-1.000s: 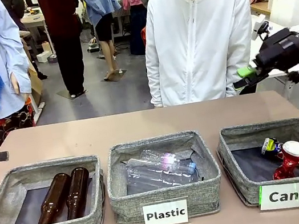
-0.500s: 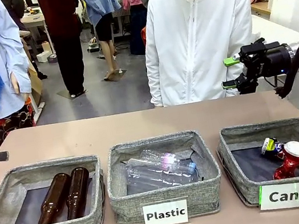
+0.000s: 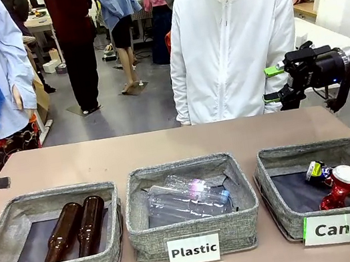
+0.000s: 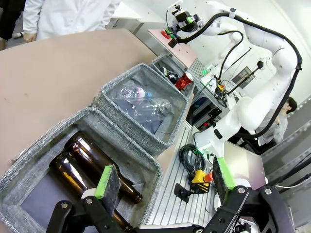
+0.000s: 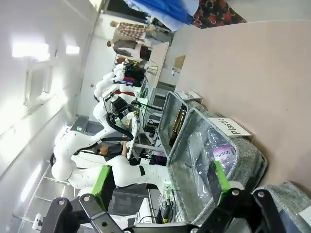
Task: Sort the can waste into the basket.
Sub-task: Pick up the can waste from the table and place it in the right Fabric basket.
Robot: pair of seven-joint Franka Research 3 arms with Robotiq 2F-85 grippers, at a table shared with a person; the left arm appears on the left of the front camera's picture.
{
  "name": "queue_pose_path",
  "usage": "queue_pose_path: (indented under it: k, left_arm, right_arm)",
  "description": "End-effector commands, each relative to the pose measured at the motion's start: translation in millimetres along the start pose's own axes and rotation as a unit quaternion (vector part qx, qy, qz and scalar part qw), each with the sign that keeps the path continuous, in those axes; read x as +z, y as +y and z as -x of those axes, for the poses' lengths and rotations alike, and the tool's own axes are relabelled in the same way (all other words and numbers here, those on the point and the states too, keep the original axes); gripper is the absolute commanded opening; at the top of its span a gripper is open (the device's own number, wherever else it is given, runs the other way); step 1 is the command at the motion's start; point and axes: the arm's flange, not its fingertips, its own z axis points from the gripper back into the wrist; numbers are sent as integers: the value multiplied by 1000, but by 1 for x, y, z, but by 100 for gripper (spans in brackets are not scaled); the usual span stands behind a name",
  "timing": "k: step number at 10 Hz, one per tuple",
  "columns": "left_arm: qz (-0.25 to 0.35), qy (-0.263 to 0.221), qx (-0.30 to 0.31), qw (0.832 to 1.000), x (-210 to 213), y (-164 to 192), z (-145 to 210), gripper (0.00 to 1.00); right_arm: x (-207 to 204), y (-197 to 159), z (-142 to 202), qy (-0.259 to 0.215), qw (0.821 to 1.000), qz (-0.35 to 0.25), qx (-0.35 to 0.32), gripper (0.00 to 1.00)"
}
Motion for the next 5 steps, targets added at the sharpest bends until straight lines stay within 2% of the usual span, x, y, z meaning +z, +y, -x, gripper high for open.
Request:
queue_pose_path:
  k: [1,5]
  left_arm:
    - [3,1,-5,1000,1,-2,2,100]
    - [3,1,-5,1000,1,-2,2,100]
  right_arm:
    - [2,3,2,7,1000,-2,11,100]
    - [2,3,2,7,1000,-2,11,100]
